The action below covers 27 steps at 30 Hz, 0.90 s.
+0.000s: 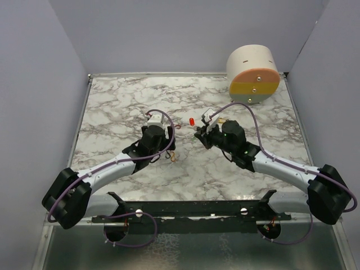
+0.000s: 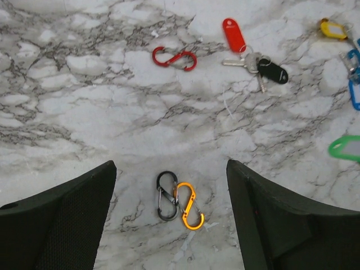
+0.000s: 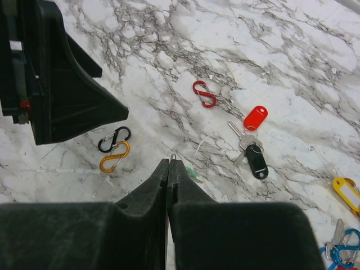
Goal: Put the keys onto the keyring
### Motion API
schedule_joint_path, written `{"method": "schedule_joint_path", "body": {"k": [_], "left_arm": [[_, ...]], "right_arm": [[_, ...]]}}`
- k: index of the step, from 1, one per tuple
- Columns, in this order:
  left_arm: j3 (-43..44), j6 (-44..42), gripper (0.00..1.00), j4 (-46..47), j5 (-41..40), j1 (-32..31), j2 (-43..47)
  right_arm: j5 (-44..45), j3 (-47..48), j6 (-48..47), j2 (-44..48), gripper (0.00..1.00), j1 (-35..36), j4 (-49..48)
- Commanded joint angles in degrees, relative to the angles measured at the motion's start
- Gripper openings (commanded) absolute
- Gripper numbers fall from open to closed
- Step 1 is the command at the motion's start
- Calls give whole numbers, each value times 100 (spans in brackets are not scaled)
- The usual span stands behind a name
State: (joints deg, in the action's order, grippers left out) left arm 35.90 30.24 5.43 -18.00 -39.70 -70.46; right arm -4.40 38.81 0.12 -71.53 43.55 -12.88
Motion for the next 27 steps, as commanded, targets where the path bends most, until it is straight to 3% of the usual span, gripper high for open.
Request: {"method": "schedule_joint_path", "body": {"k": [1,18,27], "left_arm": [[-296,257,79,-31,74,-51,-140],[-373,483,77,-295,-930,-602,-671],[-451,474,77,-475,-1004,-687,-598]], "right_arm": [[-187,-35,-12,287,1,38,113],[-153,-62,15,403,1,38,118],[-155,-64,14,296,1,39,76]]}}
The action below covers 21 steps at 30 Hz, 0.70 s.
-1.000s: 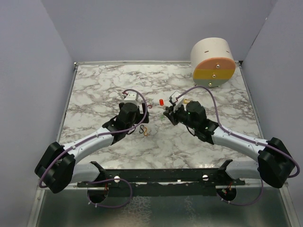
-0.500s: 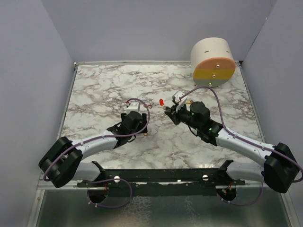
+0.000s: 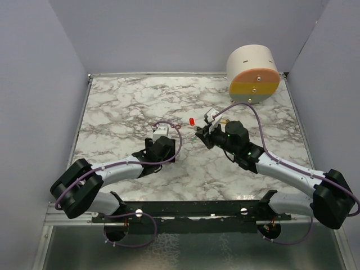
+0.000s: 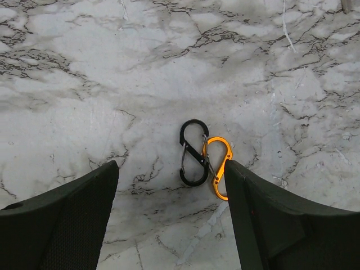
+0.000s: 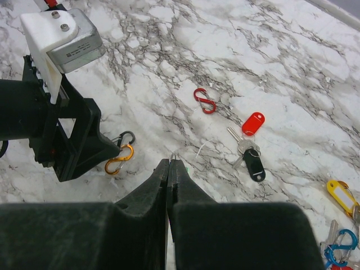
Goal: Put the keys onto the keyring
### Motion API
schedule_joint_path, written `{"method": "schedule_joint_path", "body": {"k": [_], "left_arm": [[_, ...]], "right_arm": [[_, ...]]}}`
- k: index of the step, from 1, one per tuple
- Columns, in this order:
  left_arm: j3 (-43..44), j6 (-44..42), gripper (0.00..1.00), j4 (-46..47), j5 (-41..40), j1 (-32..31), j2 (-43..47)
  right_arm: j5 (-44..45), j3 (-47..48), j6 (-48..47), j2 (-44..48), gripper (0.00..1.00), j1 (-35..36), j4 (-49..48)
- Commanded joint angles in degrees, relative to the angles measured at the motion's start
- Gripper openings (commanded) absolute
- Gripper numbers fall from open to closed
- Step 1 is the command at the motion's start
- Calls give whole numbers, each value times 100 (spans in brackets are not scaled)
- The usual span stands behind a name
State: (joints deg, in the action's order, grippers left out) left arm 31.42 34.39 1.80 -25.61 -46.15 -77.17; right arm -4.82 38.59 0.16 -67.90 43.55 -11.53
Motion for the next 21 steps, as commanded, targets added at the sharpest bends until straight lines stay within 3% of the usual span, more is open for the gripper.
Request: {"method": "schedule_joint_path", "body": {"k": [1,21], "left_arm": [[-9,59,77,-110,-243,-43,73],[-237,173,77,-485,-263,-86,257]], "right_arm": [[-118,-32,15,-70,1,34,-60],[-167,-58,25,-88,1,38,-91]]}}
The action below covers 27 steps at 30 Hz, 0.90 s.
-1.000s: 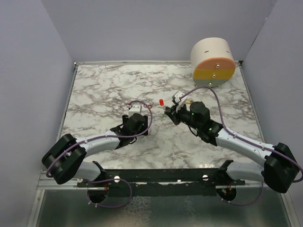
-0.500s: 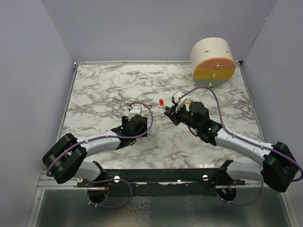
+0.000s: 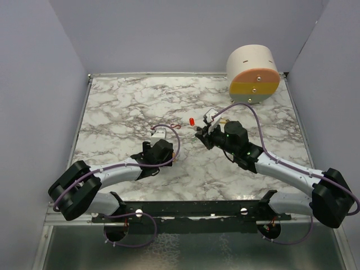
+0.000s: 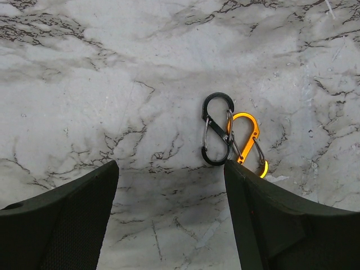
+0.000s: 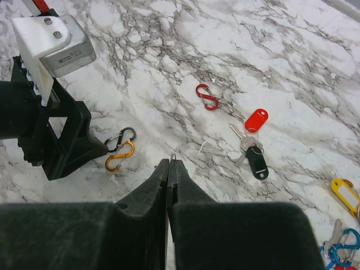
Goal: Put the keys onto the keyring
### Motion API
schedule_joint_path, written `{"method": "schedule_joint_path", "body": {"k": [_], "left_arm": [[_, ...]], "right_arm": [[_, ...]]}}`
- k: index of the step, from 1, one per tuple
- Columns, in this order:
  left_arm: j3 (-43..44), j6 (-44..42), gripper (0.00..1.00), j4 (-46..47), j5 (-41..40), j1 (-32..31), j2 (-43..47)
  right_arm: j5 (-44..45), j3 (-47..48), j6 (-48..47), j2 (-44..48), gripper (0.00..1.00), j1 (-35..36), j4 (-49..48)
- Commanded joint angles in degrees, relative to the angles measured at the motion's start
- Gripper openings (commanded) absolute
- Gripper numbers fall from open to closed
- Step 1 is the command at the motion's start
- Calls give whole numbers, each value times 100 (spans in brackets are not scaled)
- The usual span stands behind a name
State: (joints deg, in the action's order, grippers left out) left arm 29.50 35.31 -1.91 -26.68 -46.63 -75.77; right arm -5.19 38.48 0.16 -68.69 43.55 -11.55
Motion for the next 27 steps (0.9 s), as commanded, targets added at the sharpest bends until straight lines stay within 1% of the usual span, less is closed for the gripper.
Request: {"method": "schedule_joint_path", "body": {"k": [1,9,17,27], "left_arm": [[-42,81,77,-109,-141,-37,102],[44,112,77,-116,-147,-107,-217],[103,134,77,-32,-181,-170,-342],[355,43,77,199,-112,-179,-819]], "right_arm": [[-125,-51,24,-5,1,38,-82],[-118,-60,28,30,1,39,-83],[-129,-71,35,40,1,36,-84],[-123,-72,19,26,1,36,-104]]}}
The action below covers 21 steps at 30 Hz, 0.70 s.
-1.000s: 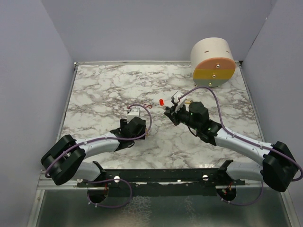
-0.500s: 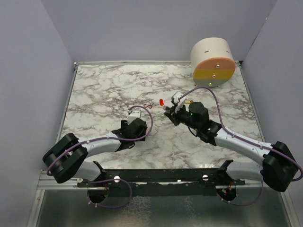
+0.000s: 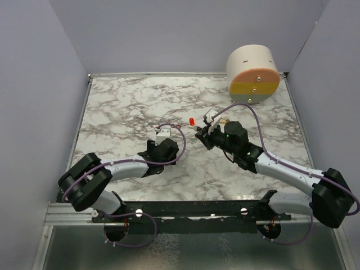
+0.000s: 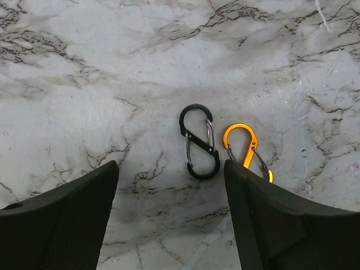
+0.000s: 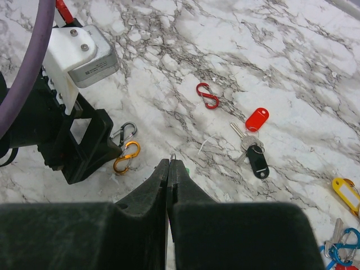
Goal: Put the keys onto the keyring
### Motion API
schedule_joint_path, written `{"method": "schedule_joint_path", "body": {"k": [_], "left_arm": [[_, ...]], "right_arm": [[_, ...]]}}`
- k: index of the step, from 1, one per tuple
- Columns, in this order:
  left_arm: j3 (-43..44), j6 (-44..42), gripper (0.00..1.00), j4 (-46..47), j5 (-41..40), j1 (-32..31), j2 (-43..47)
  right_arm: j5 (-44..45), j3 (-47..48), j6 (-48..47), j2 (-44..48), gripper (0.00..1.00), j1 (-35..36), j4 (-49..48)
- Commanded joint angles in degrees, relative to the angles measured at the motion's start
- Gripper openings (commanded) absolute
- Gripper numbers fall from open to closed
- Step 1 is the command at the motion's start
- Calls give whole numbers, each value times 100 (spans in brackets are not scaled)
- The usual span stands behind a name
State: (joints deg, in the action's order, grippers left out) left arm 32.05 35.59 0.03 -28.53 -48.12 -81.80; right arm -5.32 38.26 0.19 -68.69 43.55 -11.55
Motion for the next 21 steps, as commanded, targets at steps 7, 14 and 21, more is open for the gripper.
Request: {"method": "schedule_joint_path", "body": {"k": [7,14,21], "left_arm": [[83,2,77,89,58,-27,-263],[161,-4,69,165,64,-26,-417],[178,-17,63,221,76,-27,-524]], "right_arm": [[-117,-43,12,-14,1,38,-113],[-118,-53,19,-1,1,35,-103],[-110,-49,17,20,1,39,-94]]}}
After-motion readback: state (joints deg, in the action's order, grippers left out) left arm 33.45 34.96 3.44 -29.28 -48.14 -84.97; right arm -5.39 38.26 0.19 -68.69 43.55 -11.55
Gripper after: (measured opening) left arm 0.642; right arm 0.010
